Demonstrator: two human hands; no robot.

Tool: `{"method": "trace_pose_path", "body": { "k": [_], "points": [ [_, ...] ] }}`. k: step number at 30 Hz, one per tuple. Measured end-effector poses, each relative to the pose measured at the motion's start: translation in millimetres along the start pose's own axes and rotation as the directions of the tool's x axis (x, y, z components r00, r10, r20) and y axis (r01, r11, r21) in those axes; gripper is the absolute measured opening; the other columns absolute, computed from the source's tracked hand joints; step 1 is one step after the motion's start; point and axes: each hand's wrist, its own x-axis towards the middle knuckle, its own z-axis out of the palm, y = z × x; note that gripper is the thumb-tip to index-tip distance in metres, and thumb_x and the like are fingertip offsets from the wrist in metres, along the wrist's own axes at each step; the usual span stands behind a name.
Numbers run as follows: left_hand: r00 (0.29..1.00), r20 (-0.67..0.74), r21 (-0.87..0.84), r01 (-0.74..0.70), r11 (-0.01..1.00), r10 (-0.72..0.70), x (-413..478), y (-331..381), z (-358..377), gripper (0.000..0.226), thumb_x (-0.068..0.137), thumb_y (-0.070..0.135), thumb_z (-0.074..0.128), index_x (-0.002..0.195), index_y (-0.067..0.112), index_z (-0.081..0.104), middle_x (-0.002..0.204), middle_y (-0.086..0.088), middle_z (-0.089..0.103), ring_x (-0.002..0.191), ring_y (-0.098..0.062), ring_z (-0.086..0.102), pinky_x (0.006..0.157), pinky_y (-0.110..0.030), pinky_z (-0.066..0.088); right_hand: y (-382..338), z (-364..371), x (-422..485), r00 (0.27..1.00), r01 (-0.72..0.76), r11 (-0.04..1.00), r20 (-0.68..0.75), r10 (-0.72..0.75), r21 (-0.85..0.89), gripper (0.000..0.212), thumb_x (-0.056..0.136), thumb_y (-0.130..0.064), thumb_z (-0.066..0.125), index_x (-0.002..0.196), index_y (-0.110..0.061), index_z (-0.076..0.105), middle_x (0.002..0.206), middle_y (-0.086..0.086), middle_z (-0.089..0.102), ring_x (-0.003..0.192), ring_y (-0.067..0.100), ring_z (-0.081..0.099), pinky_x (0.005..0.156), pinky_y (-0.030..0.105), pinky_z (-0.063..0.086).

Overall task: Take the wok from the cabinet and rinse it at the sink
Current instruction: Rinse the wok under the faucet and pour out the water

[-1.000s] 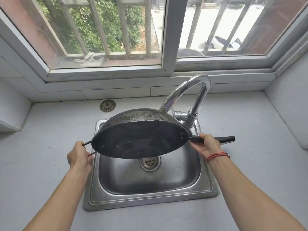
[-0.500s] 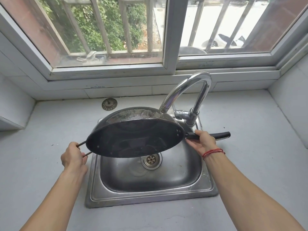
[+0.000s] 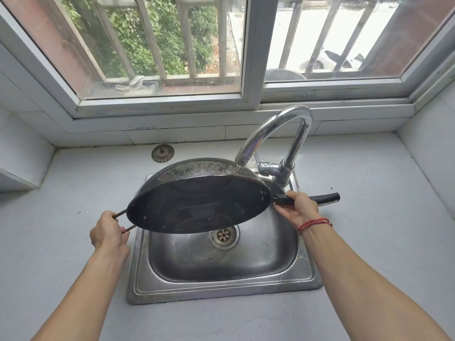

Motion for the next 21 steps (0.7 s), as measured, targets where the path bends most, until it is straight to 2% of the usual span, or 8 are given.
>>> {"method": "trace_pose_path", "body": {
  "k": [3, 6, 8, 12, 16, 21],
  "points": [
    [1.0, 0.006, 0.012, 0.002, 1.0, -0.002, -2, -2, 4, 0.017, 0.09, 0.018, 0.046, 0.074, 0.013, 0.046, 0.077, -0.006, 0.043, 0.084, -0.025, 0.049, 0.094, -0.037, 0.052, -2, -7, 1, 1.0, 0.006, 1.0, -0.016, -0.006, -0.003, 0.021, 0.089, 0.002, 0.061, 0.11, 0.005, 0.056, 0.102, 0.027, 0.067, 0.087, 0.037, 0.07, 0.061, 0.045, 0.061],
    [0.999, 0.033, 0.021, -0.006, 1.0, 0.006, -3, -8, 10, 0.017, 0.09, 0.017, 0.045, 0.074, 0.012, 0.045, 0.075, -0.004, 0.04, 0.066, -0.019, 0.043, 0.068, -0.031, 0.046, -4, -16, 1, 0.999, 0.018, 1.0, -0.044, -0.017, 0.007, 0.017, 0.09, 0.001, 0.061, 0.106, 0.004, 0.056, 0.1, 0.027, 0.067, 0.087, 0.037, 0.07, 0.066, 0.047, 0.061],
    [0.998, 0.056, 0.025, -0.01, 1.0, 0.009, -5, -11, 16, 0.016, 0.09, 0.016, 0.045, 0.074, 0.012, 0.045, 0.074, -0.003, 0.04, 0.062, -0.016, 0.04, 0.059, -0.029, 0.039, -6, -23, 2, 0.998, 0.021, 1.0, -0.057, -0.02, 0.021, 0.012, 0.09, 0.0, 0.061, 0.101, 0.003, 0.056, 0.096, 0.026, 0.068, 0.084, 0.036, 0.07, 0.064, 0.046, 0.061],
    [0.995, 0.094, 0.024, -0.016, 1.0, 0.014, -9, -13, 28, 0.016, 0.088, 0.015, 0.045, 0.073, 0.012, 0.044, 0.072, -0.003, 0.039, 0.058, -0.016, 0.038, 0.055, -0.029, 0.035, -8, -41, 3, 0.997, 0.013, 0.999, -0.077, -0.009, 0.051, 0.007, 0.091, 0.0, 0.061, 0.095, 0.003, 0.057, 0.092, 0.026, 0.069, 0.084, 0.036, 0.07, 0.071, 0.048, 0.06],
    [0.992, 0.123, 0.03, -0.018, 0.999, 0.014, -16, -16, 40, 0.017, 0.086, 0.015, 0.045, 0.07, 0.013, 0.044, 0.069, -0.004, 0.039, 0.055, -0.017, 0.035, 0.052, -0.031, 0.033, -10, -57, 1, 0.995, 0.009, 0.997, -0.099, -0.002, 0.073, 0.006, 0.092, -0.001, 0.059, 0.095, 0.004, 0.057, 0.088, 0.025, 0.068, 0.082, 0.035, 0.07, 0.057, 0.044, 0.061],
    [0.988, 0.15, 0.051, -0.033, 0.998, 0.025, -18, -17, 54, 0.017, 0.089, 0.018, 0.047, 0.072, 0.014, 0.046, 0.073, -0.002, 0.043, 0.059, -0.015, 0.04, 0.056, -0.03, 0.036, -11, -72, -2, 0.991, 0.007, 0.994, -0.131, 0.008, 0.11, 0.005, 0.092, 0.0, 0.059, 0.092, 0.003, 0.055, 0.086, 0.025, 0.068, 0.081, 0.036, 0.069, 0.053, 0.042, 0.06]
  ]
}}
